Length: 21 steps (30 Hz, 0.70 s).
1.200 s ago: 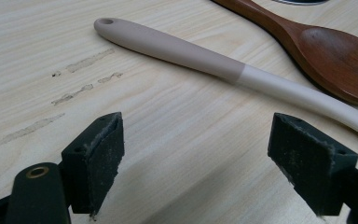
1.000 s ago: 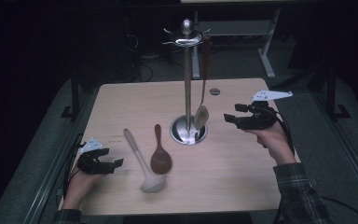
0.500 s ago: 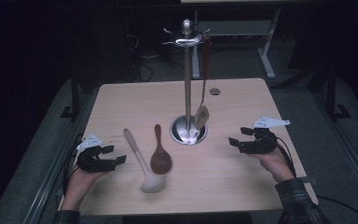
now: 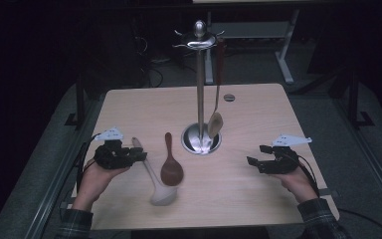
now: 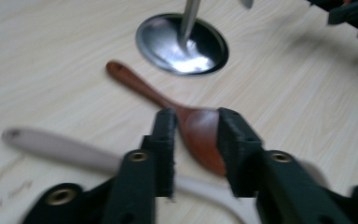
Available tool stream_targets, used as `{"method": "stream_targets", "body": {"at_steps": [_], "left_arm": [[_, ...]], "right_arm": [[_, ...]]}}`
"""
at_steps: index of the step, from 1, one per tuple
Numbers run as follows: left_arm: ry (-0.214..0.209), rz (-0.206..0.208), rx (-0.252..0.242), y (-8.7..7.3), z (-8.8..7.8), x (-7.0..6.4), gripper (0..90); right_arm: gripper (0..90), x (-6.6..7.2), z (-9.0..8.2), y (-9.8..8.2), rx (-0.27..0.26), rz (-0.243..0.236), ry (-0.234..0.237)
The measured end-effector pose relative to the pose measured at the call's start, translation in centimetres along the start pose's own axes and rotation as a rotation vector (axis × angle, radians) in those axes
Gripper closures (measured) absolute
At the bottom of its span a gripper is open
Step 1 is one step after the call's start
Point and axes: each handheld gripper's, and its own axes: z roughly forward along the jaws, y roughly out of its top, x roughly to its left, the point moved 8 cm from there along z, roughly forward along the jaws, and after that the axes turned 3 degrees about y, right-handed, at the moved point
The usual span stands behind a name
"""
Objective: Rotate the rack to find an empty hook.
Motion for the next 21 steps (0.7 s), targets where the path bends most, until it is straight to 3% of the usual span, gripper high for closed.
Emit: {"method": "stream_targets", "body": {"at_steps": [1, 5, 7, 9, 12, 15, 21], "left_arm": [[-0.012, 0.007, 0.002, 0.8, 0.0, -0.2, 73.3], [-0.046, 0.041, -0.007, 3.3, -0.2, -1.0, 88.5], [-0.063, 0.064, -0.01, 5.1, -0.5, -1.4, 89.5], [-0.065, 0.078, -0.009, 5.9, -0.7, -1.5, 89.6], [-0.082, 0.111, -0.024, 8.0, -1.3, -2.0, 89.7], [-0.097, 0.157, -0.038, 10.3, -2.1, -2.5, 89.7], [-0.113, 0.199, -0.071, 15.0, -3.6, -3.4, 89.8]], "right_arm": [[27.4, 0.0, 0.0, -0.1, 0.004, 0.008, 0.0], [26.1, -0.3, -0.2, -0.8, 0.006, 0.013, -0.014], [24.3, -0.4, -0.1, -1.0, 0.013, 0.023, -0.01], [23.0, -0.4, -0.1, -1.1, 0.017, 0.033, -0.008], [19.4, -0.3, 0.0, -1.4, 0.03, 0.023, 0.002], [18.6, -0.4, 0.1, -1.7, 0.032, 0.021, -0.007], [18.5, -0.8, 0.3, -1.9, 0.04, 0.021, -0.024]]}}
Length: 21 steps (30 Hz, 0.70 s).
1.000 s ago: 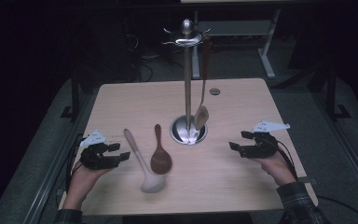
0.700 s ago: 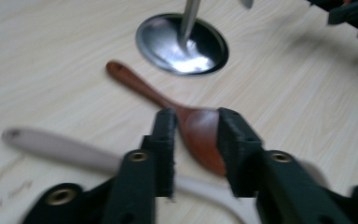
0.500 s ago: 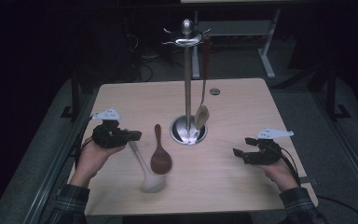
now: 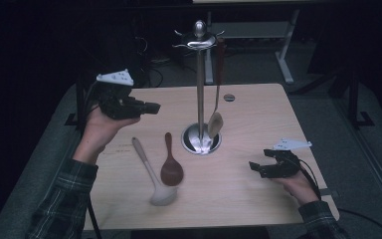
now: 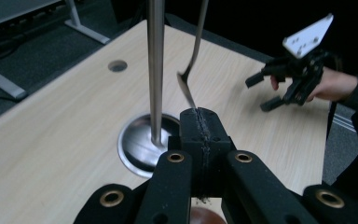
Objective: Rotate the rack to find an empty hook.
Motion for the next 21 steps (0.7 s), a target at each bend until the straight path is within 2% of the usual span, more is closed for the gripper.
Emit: {"method": "stream_targets", "body": {"at_steps": [2, 3, 4, 5, 6, 7, 11, 19, 21], "left_arm": [[-0.002, 0.008, -0.004, 1.9, -0.4, 0.2, 89.8], [-0.002, 0.008, -0.004, 1.9, -0.4, 0.2, 89.9], [-0.015, 0.014, -0.017, 3.1, -0.6, 0.4, 89.9], [-0.015, 0.014, -0.017, 3.1, -0.6, 0.4, 89.8], [-0.024, 0.01, -0.02, 4.4, -0.7, 0.5, 89.8], [-0.024, 0.01, -0.02, 4.4, -0.7, 0.5, 89.8], [-0.049, -0.006, -0.041, 6.9, -0.8, 0.8, 89.9], [-0.066, 0.026, -0.049, 11.4, -0.6, 0.7, 89.9], [-0.055, 0.032, -0.056, 12.3, -0.5, 0.8, 89.9]], "right_arm": [[18.5, 0.0, 0.1, -0.1, 0.0, -0.001, 0.001], [18.5, 0.0, 0.1, -0.1, 0.0, -0.001, 0.001], [18.5, 0.0, 0.2, -0.1, 0.004, 0.004, -0.002], [18.5, 0.0, 0.2, -0.1, 0.004, 0.004, -0.002], [18.5, 0.0, 0.2, -0.2, 0.008, -0.005, -0.004], [18.5, 0.0, 0.2, -0.2, 0.008, -0.005, -0.004], [18.5, -0.2, 0.3, -0.2, 0.007, -0.002, -0.004], [18.4, -0.4, 0.4, -0.4, 0.013, 0.01, -0.003], [18.4, -0.4, 0.3, -0.5, 0.011, 0.012, -0.003]]}}
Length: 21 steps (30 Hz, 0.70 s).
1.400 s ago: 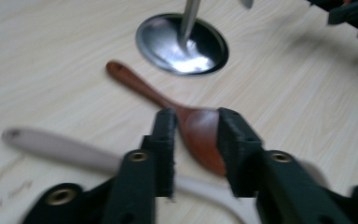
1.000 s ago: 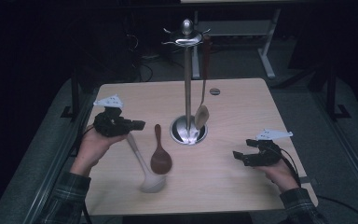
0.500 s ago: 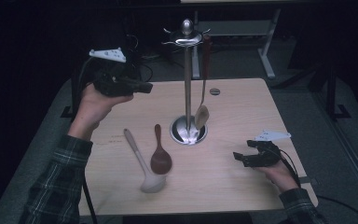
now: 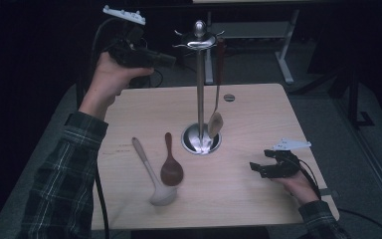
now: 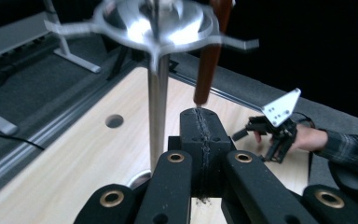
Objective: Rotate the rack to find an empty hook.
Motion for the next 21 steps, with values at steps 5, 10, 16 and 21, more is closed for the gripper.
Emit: {"method": "stream_targets", "body": {"at_steps": [5, 10, 16, 21], "left_arm": [[0.009, 0.009, -0.002, 1.6, 0.4, 0.4, 89.8], [0.025, 0.007, 0.01, 1.9, 0.8, 0.9, 89.8], [0.061, -0.004, 0.005, 2.0, 1.0, 1.8, 89.9], [0.09, -0.018, 0.005, 2.3, 1.4, 3.0, 89.9]], "right_arm": [[18.4, -0.2, -0.1, -0.1, 0.0, 0.003, -0.005], [18.4, -0.3, -0.2, -0.2, 0.001, 0.008, -0.01], [18.4, -0.3, -0.2, -0.2, 0.001, -0.002, -0.014], [18.4, -0.2, -0.1, -0.3, 0.006, -0.005, -0.014]]}}
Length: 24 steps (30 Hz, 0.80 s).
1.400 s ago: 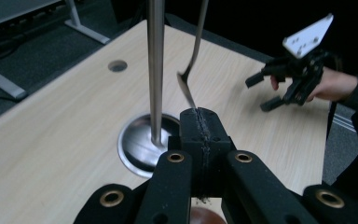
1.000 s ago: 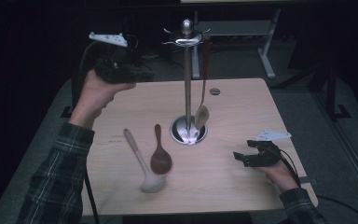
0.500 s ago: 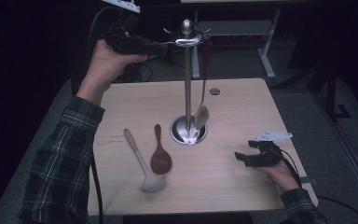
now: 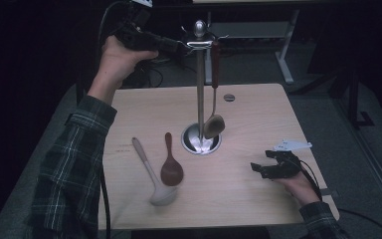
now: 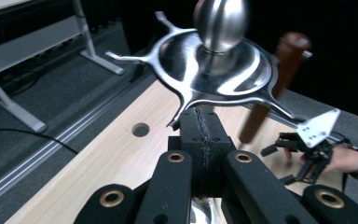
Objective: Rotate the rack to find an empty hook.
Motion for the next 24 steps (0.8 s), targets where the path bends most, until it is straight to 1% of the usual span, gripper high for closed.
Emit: {"method": "stream_targets", "body": {"at_steps": [1, 5, 7, 9, 11, 13, 14, 15, 16, 19, 21, 23, 24], "left_arm": [[0.003, -0.001, -0.001, 0.0, 0.1, 0.1, 89.9], [0.038, -0.002, -0.009, 0.2, 0.5, 0.9, 89.9], [0.03, -0.006, -0.007, 0.2, 0.7, 0.9, 89.8], [0.031, 0.002, -0.001, 0.2, 0.6, 0.6, 89.8], [0.031, 0.009, 0.005, 0.2, 0.5, 0.3, 89.8], [0.025, 0.005, 0.004, 0.2, 0.2, -0.1, 89.8], [0.014, 0.0, -0.005, 0.4, -0.2, -0.6, 89.9], [0.014, 0.0, -0.005, 0.4, -0.2, -0.6, 89.8], [0.016, 0.003, -0.011, 0.5, -0.6, -0.8, 89.8], [-0.01, -0.003, -0.024, 0.7, -1.4, -1.6, 89.8], [-0.029, 0.001, -0.028, 0.9, -1.7, -2.3, 89.9], [-0.042, 0.005, -0.032, 1.0, -2.0, -3.0, 89.9], [-0.062, 0.008, -0.035, 1.1, -2.0, -3.6, 89.8]], "right_arm": [[18.4, 0.0, 0.0, 0.0, 0.0, -0.001, -0.001], [18.4, 0.0, 0.0, 0.0, 0.004, -0.002, -0.002], [18.4, 0.0, 0.1, -0.1, 0.01, -0.004, -0.004], [18.4, 0.0, 0.2, -0.1, 0.015, -0.007, -0.004], [18.4, 0.0, 0.2, -0.2, 0.017, -0.014, -0.003], [18.4, 0.0, 0.3, -0.2, 0.019, -0.014, -0.002], [18.4, 0.0, 0.3, -0.2, 0.019, -0.016, -0.003], [18.4, 0.0, 0.3, -0.2, 0.019, -0.016, -0.003], [18.4, 0.0, 0.3, -0.2, 0.019, -0.015, -0.003], [18.4, 0.0, 0.3, -0.2, 0.019, -0.015, -0.004], [18.4, 0.0, 0.3, -0.2, 0.02, -0.006, -0.004], [18.4, 0.0, 0.3, -0.2, 0.02, -0.007, -0.004], [18.4, 0.0, 0.3, -0.2, 0.021, -0.006, -0.004]]}}
